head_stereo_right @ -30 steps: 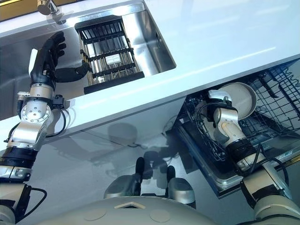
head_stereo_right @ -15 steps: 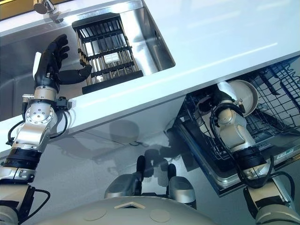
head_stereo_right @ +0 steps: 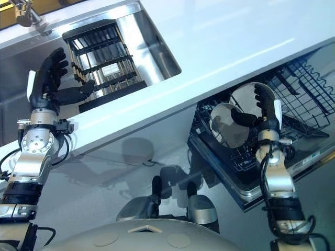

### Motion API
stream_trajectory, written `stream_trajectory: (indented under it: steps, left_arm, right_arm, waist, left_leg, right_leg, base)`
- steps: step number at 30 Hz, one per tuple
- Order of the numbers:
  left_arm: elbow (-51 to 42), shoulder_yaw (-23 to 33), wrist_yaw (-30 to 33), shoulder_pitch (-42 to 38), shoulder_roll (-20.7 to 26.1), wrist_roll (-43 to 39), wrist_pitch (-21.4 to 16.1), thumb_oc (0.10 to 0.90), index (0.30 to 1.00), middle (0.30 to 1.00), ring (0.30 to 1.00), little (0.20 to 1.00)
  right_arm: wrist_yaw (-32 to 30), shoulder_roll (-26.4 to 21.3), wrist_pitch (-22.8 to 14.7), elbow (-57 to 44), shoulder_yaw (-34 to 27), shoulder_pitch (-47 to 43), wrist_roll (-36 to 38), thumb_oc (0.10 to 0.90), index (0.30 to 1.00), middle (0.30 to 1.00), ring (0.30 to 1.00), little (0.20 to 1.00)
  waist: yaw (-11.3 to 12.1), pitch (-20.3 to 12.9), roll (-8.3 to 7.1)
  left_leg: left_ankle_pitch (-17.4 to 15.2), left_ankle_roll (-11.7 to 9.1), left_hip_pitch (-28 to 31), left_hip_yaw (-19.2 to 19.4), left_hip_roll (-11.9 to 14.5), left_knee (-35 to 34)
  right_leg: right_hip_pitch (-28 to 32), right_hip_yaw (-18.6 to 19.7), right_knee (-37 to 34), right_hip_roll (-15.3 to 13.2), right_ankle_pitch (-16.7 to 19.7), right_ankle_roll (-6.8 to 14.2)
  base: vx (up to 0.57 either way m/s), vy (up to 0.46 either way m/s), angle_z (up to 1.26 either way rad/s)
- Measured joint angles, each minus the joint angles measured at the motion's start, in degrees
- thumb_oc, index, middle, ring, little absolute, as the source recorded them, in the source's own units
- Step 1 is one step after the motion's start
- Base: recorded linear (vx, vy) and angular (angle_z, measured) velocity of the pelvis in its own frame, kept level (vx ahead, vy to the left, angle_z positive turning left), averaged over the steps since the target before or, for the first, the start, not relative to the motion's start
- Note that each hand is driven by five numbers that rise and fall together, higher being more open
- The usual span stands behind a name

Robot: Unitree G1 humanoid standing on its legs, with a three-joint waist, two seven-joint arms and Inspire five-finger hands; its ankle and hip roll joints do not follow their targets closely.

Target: Pick up plates and place into dishwasher.

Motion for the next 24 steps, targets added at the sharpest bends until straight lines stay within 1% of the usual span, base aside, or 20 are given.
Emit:
stream_trajectory:
  steps: [2, 4, 5, 9, 12, 15, 18, 24]
  left_arm:
    - [-0.08, 0.90, -0.24, 0.98, -0.54, -0.67, -1.16, 0.800, 0.900, 0.900, 0.900, 0.900]
    - [-0.09, 0.96, -0.61, 1.01, -0.72, -2.66, -1.80, 0.800, 0.900, 0.900, 0.900, 0.900]
    - [-0.09, 0.96, -1.10, 1.01, -0.83, -3.89, -2.34, 0.800, 0.900, 0.900, 0.900, 0.900]
    - [-0.04, 0.96, -1.17, 1.01, -0.84, -6.46, -2.65, 0.800, 0.900, 0.900, 0.900, 0.900]
    - [0.59, 0.95, -1.19, 0.96, -0.84, -6.54, -2.65, 0.800, 0.900, 0.900, 0.900, 0.900]
    - [1.54, 0.94, -1.21, 0.87, -0.84, -7.08, -2.65, 0.800, 0.900, 0.900, 0.900, 0.900]
    - [1.67, 0.89, -1.27, 0.81, -0.81, -7.61, -2.65, 0.800, 0.900, 0.900, 0.900, 0.900]
    - [4.20, 0.87, -1.72, 0.65, -0.74, -9.91, -2.64, 0.800, 0.900, 0.900, 0.900, 0.900]
  right_arm:
    - [0.44, 3.59, -4.63, 1.21, -1.38, 1.39, 4.42, 0.800, 0.900, 0.900, 0.900, 0.900]
    - [1.16, 5.06, -7.05, 4.14, -2.44, 1.65, 9.08, 0.800, 0.900, 0.900, 0.900, 0.900]
    - [1.58, 5.09, -7.58, 6.27, -3.10, 1.55, 11.90, 0.800, 0.900, 0.900, 0.900, 0.900]
    - [2.13, 5.09, -8.32, 12.85, -5.29, 1.38, 18.21, 0.800, 0.900, 0.900, 0.900, 0.900]
    - [1.96, 4.93, -10.05, 17.85, -5.53, 0.40, 22.46, 0.800, 0.900, 0.900, 0.900, 0.900]
    - [0.01, 4.87, -11.92, 21.51, -5.41, -0.90, 24.27, 0.800, 0.900, 0.900, 0.900, 0.900]
    - [-1.62, 4.63, -13.81, 24.72, -5.33, -2.18, 24.56, 0.800, 0.900, 0.900, 0.900, 0.900]
    - [-2.67, 1.94, -14.94, 32.00, -4.31, -4.42, 24.45, 0.800, 0.900, 0.900, 0.900, 0.900]
  waist:
    - [-0.44, -0.06, 0.17]
    - [-0.72, -0.08, 0.21]
    - [-0.96, -0.08, 0.23]
    - [-1.05, -0.22, 0.46]
    - [-1.06, -0.74, 1.28]
    - [-1.01, -1.46, 2.51]
    - [-0.46, -2.12, 3.62]
    - [0.36, -2.93, 5.52]
  left_leg:
    - [-0.07, 0.04, 0.02, 0.46, 0.05, -0.02]
    - [-0.03, 0.11, 0.02, 0.80, 0.07, 0.05]
    - [-0.02, 0.11, 0.03, 0.87, 0.07, 0.05]
    - [-0.03, 0.06, 0.11, 1.04, 0.29, 0.06]
    - [-0.01, -0.04, 0.18, 1.11, 0.47, 0.06]
    - [0.04, -0.14, 0.20, 1.02, 0.56, 0.05]
    - [0.15, -0.29, 0.47, 0.63, 0.62, 0.05]
    - [0.21, -0.66, 0.42, -0.66, 0.60, -0.12]
  right_leg:
    - [-0.30, 0.46, 0.14, -0.02, 0.01, 0.00]
    - [-0.50, 0.66, 0.27, -0.06, 0.02, 0.02]
    - [-0.53, 0.70, 0.30, -0.12, 0.01, 0.02]
    - [-0.54, 0.73, 0.31, -0.19, 0.02, 0.01]
    - [-0.50, 0.64, 0.31, -0.07, 0.03, 0.00]
    - [-0.44, 0.53, 0.30, 0.02, 0.03, 0.00]
    - [-0.03, 0.19, 0.25, 0.12, 0.01, -0.02]
    - [0.58, -1.21, 0.01, 0.19, -0.02, -0.03]
  base:
    - [-0.02, -0.029, -0.14]
    - [-0.01, -0.041, -0.08]
    - [0.00, -0.043, -0.05]
    - [0.02, -0.069, -0.03]
    - [0.03, -0.081, -0.02]
    - [0.04, -0.087, 0.01]
    - [0.04, -0.076, 0.06]
    - [0.02, -0.070, 0.11]
